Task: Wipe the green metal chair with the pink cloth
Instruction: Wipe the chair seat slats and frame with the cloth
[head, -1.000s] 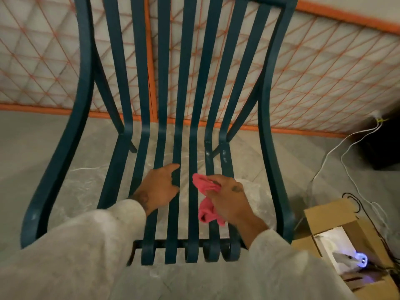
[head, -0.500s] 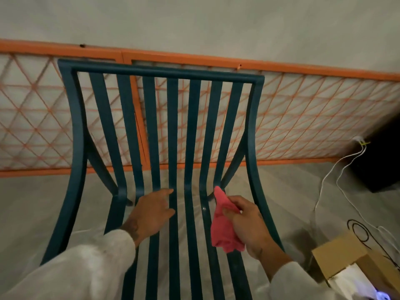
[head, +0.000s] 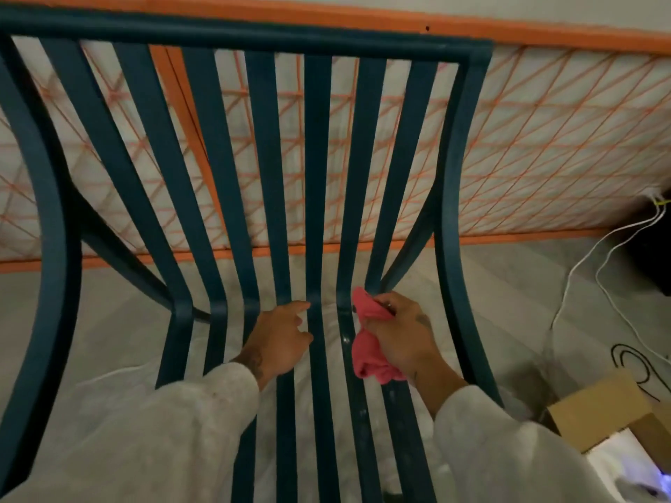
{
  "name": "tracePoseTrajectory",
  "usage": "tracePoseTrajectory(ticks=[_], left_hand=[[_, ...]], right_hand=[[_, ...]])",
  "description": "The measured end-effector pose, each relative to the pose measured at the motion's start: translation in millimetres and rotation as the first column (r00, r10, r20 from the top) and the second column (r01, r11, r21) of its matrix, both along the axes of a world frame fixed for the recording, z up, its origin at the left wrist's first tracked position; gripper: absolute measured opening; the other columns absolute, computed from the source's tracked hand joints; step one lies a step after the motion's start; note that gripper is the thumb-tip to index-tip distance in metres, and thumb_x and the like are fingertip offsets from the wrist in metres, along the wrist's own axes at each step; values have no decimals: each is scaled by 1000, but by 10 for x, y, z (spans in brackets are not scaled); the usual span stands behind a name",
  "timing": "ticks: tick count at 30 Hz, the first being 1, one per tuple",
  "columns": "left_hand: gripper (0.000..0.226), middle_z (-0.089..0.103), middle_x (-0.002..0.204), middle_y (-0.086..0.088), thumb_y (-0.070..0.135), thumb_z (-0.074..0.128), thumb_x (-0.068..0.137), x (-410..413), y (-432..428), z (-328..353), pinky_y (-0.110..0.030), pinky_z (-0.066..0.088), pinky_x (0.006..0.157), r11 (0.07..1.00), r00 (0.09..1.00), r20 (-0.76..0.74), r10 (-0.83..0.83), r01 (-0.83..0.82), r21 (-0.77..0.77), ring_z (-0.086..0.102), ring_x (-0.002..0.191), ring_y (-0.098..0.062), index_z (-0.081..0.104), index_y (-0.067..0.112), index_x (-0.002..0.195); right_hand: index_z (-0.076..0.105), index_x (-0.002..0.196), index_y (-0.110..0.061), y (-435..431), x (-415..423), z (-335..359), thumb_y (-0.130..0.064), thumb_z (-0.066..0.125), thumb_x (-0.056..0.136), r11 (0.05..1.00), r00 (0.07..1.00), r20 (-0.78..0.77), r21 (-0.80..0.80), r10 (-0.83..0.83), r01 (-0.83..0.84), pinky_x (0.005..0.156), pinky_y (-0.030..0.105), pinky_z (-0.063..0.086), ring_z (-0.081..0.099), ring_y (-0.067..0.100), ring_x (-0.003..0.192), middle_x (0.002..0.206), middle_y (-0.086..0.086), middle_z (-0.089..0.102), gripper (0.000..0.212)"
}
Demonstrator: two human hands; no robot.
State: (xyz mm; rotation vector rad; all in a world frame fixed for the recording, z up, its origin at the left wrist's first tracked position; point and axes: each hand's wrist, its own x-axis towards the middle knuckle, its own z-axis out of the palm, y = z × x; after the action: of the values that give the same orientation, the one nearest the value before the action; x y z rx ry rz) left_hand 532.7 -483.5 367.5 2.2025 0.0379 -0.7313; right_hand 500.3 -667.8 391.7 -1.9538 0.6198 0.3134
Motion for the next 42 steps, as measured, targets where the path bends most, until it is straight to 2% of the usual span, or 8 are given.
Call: tracePoseTrajectory(ticks=[5, 9, 13, 18, 23, 31, 38, 42], left_hand=[[56, 53, 139, -8, 7, 60, 91, 54, -40, -402, -30, 40, 106, 1000, 1000, 1, -12, 12, 11, 52, 125, -23, 43, 17, 143], [60, 48, 143, -9, 5, 61, 90, 117, -57, -676, -25, 37, 105, 1000, 1000, 13, -14, 14, 4, 52, 124, -24, 41, 16, 145], [68, 49, 142, -10, 5, 65, 88, 162, -75, -923, -20, 36, 99, 999, 999, 25, -46, 46, 14, 52, 124, -22, 35, 17, 148], [74, 57, 133, -9, 5, 67, 86, 128, -104, -1045, -25, 40, 101, 998, 998, 18, -65, 65, 13, 57, 117, -23, 32, 18, 150], [74, 55, 137, -10, 7, 68, 86, 171, -121, -1012, -37, 40, 109, 996, 995, 31, -91, 90, 22, 56, 119, -26, 32, 20, 149], [75, 57, 133, -7, 9, 68, 87, 174, -93, -1049, -32, 42, 102, 995, 995, 1, -99, 99, 21, 59, 115, -22, 29, 23, 150], [75, 55, 137, -8, 8, 68, 87, 171, -120, -976, -31, 40, 104, 996, 996, 9, -85, 84, 8, 58, 118, -23, 30, 23, 150], [76, 56, 135, -8, 9, 68, 87, 170, -103, -1033, -29, 42, 101, 994, 994, 1, -106, 106, 21, 59, 116, -23, 28, 23, 150]], right_hand=[[67, 101, -28, 43, 210, -387, -22, 58, 98, 982, 997, -9, -174, 71, -71, 44, 7, 42, 64, 3, 59, 91, -10, 66, 11], [67, 115, -30, 81, 361, -596, 2, 57, 91, 968, 990, 14, -214, 138, -131, 64, 17, 55, 68, 16, 86, 117, -6, 66, 42], [65, 128, -27, 128, 543, -862, 13, 68, 80, 898, 955, -7, -339, 295, -280, 56, -3, 43, 54, 8, 90, 118, -10, 55, 62], [68, 121, -30, 154, 603, -1285, 6, 79, 73, 894, 941, -89, -295, 327, -339, 63, 0, 47, 65, 5, 96, 121, -14, 61, 62], [68, 116, -21, 123, 327, -1209, -4, 47, 96, 931, 958, -91, -227, 271, -285, 68, 8, 41, 46, 7, 76, 98, -9, 52, 33], [73, 106, -27, 196, 712, -1069, -5, 82, 74, 945, 959, -165, -199, 230, -261, 70, 27, 61, 68, 9, 88, 110, -11, 69, 40], [71, 103, -26, 107, 357, -1119, -13, 75, 84, 855, 889, -262, -274, 375, -441, 69, 18, 54, 65, 11, 86, 106, -7, 66, 24], [71, 112, -26, 166, 666, -1121, -9, 82, 76, 863, 911, -202, -299, 360, -407, 68, 32, 62, 68, 18, 85, 111, -4, 66, 41]])
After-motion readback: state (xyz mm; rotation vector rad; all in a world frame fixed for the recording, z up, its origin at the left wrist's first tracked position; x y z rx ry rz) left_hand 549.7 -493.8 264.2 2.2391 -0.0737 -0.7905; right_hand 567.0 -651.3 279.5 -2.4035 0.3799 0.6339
